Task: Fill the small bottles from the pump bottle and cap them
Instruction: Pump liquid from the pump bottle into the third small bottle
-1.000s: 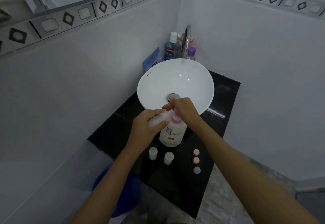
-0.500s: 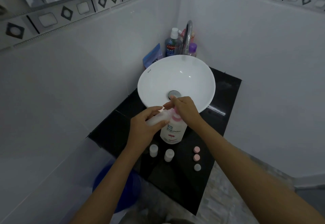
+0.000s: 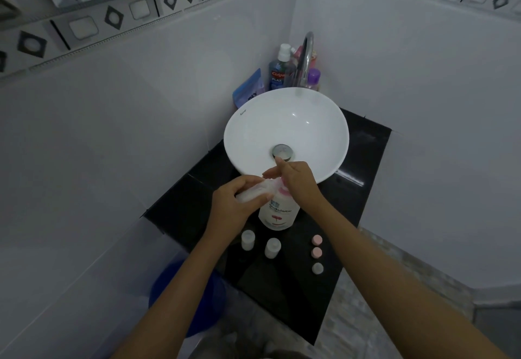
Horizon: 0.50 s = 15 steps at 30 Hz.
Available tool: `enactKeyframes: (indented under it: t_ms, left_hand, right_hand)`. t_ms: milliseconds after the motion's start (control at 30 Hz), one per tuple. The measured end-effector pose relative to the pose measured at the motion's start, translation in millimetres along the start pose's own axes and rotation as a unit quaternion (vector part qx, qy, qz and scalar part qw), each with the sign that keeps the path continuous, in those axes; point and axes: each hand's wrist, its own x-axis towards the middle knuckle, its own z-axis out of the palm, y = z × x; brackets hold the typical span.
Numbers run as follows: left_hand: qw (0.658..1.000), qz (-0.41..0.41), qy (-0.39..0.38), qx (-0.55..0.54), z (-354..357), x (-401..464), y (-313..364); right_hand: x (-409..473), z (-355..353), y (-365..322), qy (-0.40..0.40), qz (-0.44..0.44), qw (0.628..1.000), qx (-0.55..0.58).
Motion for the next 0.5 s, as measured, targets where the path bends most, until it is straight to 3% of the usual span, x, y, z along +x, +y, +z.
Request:
enactKeyframes:
  t_ms: [500]
  left_hand:
    - [1.0,-0.015,-0.013,0.011,-0.1,0.8,-2.3]
  right_hand:
    - [-0.3,4.4,4.9,0.013,0.043,0.999,0.03]
